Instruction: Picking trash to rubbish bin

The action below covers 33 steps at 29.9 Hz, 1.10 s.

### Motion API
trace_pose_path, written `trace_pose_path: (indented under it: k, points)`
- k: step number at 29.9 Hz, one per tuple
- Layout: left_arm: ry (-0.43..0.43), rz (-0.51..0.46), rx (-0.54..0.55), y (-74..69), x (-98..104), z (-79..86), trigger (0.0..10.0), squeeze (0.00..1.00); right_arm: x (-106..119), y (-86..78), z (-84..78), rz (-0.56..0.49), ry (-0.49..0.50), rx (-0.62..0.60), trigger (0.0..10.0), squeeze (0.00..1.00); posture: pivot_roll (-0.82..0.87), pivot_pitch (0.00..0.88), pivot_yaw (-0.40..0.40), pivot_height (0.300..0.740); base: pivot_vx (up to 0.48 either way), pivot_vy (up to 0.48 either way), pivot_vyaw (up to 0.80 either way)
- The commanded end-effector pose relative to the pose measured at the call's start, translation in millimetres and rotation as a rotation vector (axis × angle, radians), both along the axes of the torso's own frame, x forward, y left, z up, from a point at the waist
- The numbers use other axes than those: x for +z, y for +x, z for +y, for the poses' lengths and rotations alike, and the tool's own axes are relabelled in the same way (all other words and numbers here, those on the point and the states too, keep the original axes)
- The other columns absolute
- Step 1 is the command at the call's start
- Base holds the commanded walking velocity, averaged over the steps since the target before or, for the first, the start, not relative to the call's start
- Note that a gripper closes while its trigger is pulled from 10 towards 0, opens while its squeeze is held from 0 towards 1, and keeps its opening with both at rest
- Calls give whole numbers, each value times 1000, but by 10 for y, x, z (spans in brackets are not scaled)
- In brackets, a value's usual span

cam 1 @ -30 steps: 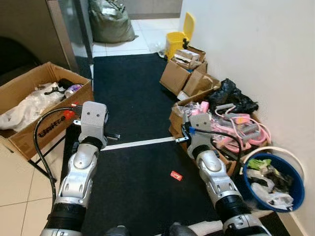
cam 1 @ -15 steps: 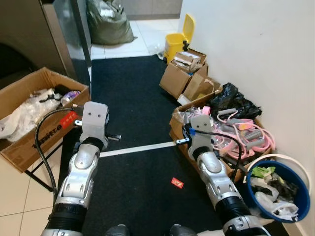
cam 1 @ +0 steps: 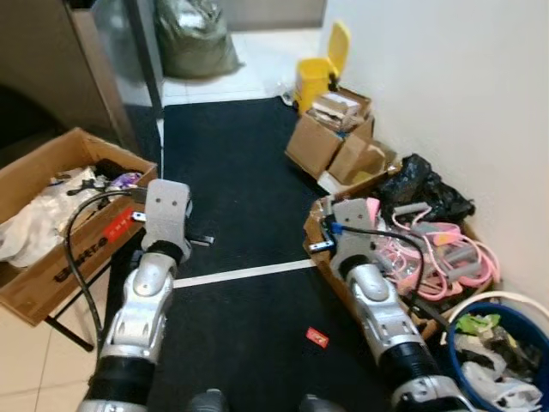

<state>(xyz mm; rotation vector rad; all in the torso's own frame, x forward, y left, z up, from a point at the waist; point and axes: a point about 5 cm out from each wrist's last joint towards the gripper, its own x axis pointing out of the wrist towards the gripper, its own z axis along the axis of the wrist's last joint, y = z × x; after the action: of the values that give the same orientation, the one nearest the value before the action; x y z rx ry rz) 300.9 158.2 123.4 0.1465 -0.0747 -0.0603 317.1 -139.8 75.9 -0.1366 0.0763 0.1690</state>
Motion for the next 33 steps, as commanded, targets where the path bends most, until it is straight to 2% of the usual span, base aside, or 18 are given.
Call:
trace_pose_path:
  k: [1,33]
  points:
    - [6,11,2,-7,-17,2,10000,0,-11,3,-48,11,-7,-12,10000,0,45,34,-16,740,300,0,0]
    - [-1,14,6,-30,-39,-15,10000,0,-16,24,-60,18,-39,-1,10000,0,42,18,-26,740,299,0,0]
